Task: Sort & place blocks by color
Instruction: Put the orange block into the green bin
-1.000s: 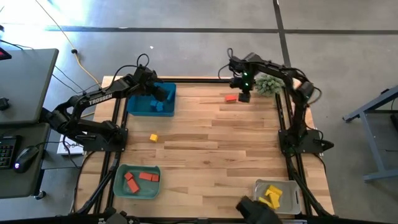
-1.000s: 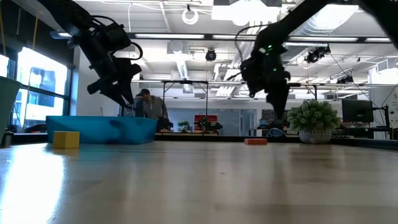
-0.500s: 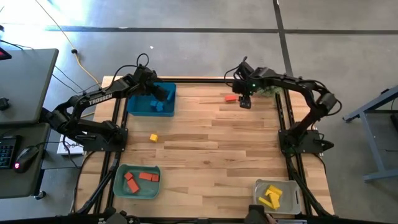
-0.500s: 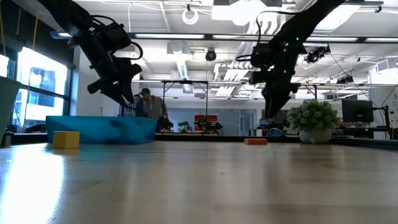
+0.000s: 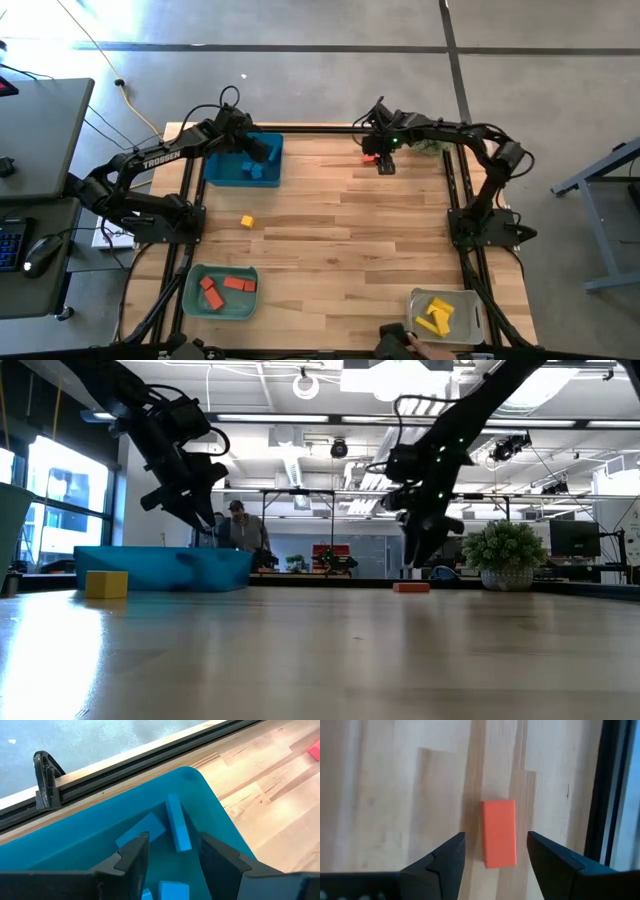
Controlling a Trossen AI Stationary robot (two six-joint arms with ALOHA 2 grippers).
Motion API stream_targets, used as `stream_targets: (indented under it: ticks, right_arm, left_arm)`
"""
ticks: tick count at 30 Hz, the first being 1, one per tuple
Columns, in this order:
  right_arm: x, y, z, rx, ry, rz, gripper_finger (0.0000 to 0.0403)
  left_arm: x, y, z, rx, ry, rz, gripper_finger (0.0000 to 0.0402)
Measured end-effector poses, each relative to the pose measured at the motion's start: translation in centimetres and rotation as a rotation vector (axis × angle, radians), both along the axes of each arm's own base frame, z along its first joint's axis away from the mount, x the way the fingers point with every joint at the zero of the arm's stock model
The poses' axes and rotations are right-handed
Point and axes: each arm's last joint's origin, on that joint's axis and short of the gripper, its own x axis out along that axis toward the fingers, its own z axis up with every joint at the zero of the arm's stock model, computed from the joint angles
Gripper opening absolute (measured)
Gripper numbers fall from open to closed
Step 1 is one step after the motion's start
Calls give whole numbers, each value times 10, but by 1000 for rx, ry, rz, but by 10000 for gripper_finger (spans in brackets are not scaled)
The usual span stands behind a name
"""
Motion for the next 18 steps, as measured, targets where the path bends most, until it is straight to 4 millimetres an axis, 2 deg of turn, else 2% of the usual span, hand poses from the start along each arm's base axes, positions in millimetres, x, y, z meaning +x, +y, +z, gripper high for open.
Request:
stream_targets:
  ticks: [6,11,18]
  right_arm:
    - [16,-9,-11,-40,75,-38,199]
    - [18,-15,-21,40,155,-49,199]
    - [20,-16,-28,37,196,-56,199]
  left_arm:
    - [0,0,0,1,1,-2,154]
    - [0,0,0,1,1,-2,154]
    - [0,0,0,2,2,-3,154]
